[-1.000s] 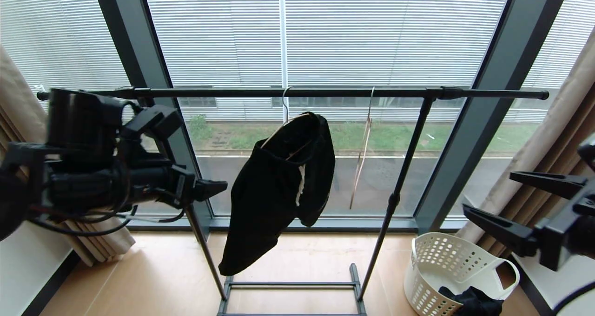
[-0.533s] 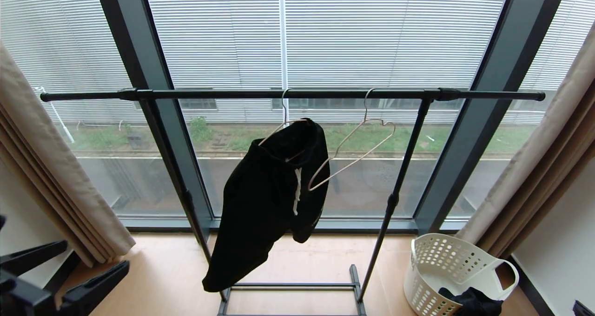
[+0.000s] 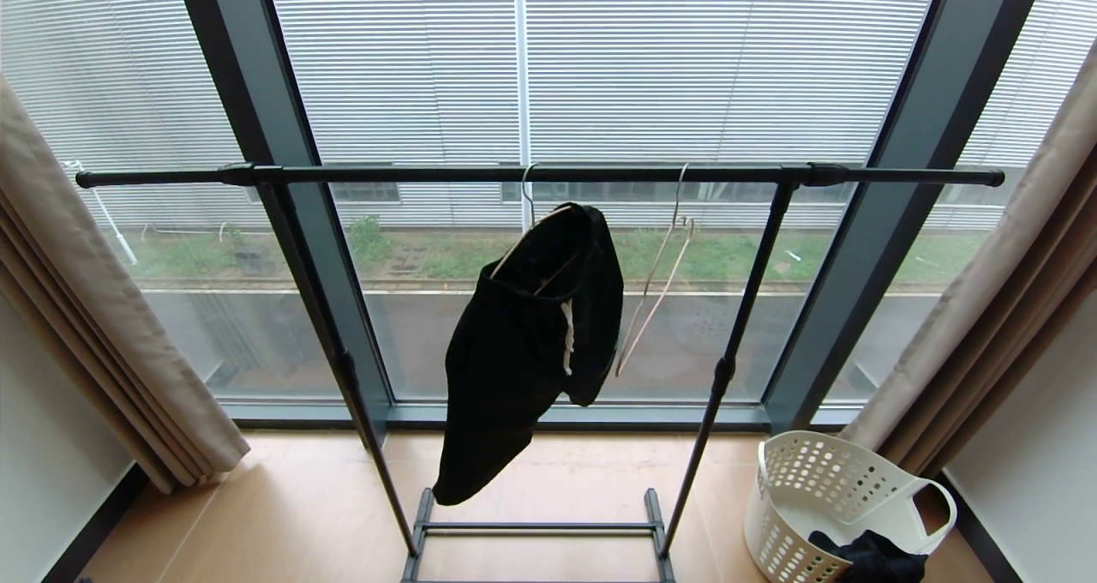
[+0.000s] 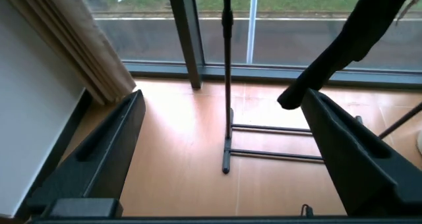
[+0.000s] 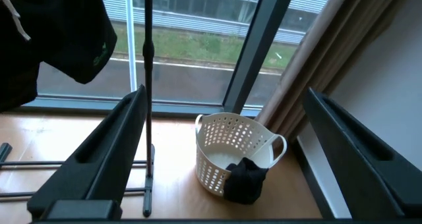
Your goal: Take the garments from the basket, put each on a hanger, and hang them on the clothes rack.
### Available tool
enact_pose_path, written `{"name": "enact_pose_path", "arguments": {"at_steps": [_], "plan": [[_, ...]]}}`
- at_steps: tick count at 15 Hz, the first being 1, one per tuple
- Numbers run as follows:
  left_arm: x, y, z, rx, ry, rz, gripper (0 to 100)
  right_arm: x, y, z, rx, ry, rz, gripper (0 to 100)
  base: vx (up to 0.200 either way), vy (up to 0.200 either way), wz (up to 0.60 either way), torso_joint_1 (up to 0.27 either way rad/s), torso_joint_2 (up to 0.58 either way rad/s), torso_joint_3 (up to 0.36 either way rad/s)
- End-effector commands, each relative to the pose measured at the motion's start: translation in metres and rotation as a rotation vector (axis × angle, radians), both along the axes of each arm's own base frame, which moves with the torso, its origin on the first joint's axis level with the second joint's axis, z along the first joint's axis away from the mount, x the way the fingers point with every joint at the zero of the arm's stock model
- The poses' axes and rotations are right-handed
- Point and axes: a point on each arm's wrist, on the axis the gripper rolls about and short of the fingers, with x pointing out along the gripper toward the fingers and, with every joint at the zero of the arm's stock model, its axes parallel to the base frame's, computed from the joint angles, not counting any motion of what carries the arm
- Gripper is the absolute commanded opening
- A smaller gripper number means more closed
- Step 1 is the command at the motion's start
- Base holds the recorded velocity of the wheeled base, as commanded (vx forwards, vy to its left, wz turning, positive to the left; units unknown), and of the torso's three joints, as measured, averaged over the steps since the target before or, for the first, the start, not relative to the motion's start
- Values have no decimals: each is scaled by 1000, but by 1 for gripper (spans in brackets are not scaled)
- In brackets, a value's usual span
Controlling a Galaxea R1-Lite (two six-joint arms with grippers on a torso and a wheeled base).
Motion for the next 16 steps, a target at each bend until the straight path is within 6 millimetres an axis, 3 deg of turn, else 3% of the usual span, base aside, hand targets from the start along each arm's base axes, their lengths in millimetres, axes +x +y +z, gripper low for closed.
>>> {"name": "enact_pose_path", "arguments": {"at_steps": [1, 5, 7, 9, 10, 13, 16], "plan": [[-21, -2, -35, 42, -67, 53, 100, -4, 0, -2, 12, -50, 5, 100, 0, 0, 0, 0, 0, 0], [-24, -3, -38, -96, -85, 136, 100, -4, 1, -2, 23, -53, 34, 100, 0, 0, 0, 0, 0, 0], [-26, -4, -38, -134, -101, 63, 100, -4, 1, -2, 40, -54, 34, 100, 0, 0, 0, 0, 0, 0], [-26, -1, -39, -147, -94, -174, 100, -4, 1, -2, 42, -54, 38, 100, 0, 0, 0, 0, 0, 0], [-27, 0, -39, -151, -107, -208, 100, -4, 1, -2, 42, -54, 38, 100, 0, 0, 0, 0, 0, 0], [-31, -1, -40, -133, -155, -42, 100, -4, 1, -2, 51, -57, 38, 100, 0, 0, 0, 0, 0, 0], [-35, -1, -40, -134, -210, -72, 100, -4, 1, -2, 77, -60, 38, 100, 0, 0, 0, 0, 0, 0]]}}
